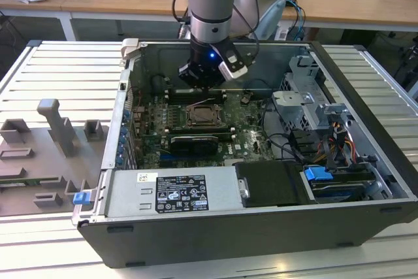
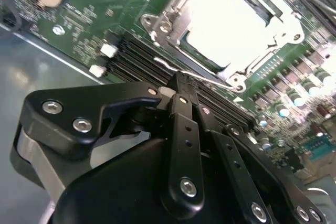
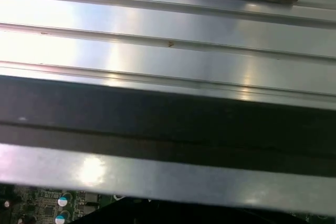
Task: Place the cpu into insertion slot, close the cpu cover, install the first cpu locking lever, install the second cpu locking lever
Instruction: 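Install the first cpu locking lever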
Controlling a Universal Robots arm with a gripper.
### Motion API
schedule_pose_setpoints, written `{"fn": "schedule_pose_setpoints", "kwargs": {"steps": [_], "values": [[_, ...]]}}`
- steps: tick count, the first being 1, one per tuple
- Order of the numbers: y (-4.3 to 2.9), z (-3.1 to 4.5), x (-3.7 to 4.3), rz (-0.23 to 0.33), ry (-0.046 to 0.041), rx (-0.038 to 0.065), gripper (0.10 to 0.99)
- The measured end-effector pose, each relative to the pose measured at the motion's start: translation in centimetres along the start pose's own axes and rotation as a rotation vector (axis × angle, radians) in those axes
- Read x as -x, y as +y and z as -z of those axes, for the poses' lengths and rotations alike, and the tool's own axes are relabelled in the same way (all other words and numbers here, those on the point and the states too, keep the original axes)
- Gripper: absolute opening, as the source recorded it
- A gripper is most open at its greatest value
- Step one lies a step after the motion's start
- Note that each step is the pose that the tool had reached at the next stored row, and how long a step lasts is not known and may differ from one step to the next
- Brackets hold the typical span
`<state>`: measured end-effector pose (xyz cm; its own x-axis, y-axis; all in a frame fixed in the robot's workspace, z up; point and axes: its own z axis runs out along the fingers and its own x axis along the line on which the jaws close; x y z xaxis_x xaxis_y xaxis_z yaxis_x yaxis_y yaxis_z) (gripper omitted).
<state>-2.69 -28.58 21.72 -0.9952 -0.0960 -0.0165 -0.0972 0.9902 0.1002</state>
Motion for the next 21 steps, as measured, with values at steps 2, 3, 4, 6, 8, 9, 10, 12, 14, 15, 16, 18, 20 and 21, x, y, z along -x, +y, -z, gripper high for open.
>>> {"fn": "schedule_pose_setpoints", "kwargs": {"steps": [2, 3, 4, 6, 8, 9, 10, 12, 14, 15, 16, 18, 20, 21], "values": [[-0.04, -0.10, 0.29, -0.005, -0.0003, -0.001, 0.106], [-0.07, -0.19, 0.53, -0.012, -0.0010, -0.002, 0.106], [-0.10, -0.26, 0.67, -0.016, -0.0014, -0.002, 0.106], [-0.13, -0.39, 0.89, -0.019, -0.0016, -0.002, 0.106], [-0.16, -0.57, 0.97, -0.020, -0.0017, -0.002, 0.106], [-0.18, -0.67, 0.99, -0.021, -0.0017, -0.003, 0.106], [-0.20, -0.74, 1.02, -0.021, -0.0017, -0.003, 0.106], [-0.23, -0.91, 1.10, -0.022, -0.0018, -0.003, 0.106], [-0.25, -1.02, 1.13, -0.023, -0.0018, -0.003, 0.106], [-0.25, -1.06, 1.15, -0.024, -0.0019, -0.004, 0.106], [-0.25, -1.08, 1.15, -0.024, -0.0020, -0.004, 0.106], [-0.26, -1.12, 1.16, -0.025, -0.0019, -0.005, 0.106], [-0.26, -1.18, 1.16, -0.025, -0.0020, -0.005, 0.106], [-0.27, -1.20, 1.16, -0.025, -0.0021, -0.005, 0.106]]}}
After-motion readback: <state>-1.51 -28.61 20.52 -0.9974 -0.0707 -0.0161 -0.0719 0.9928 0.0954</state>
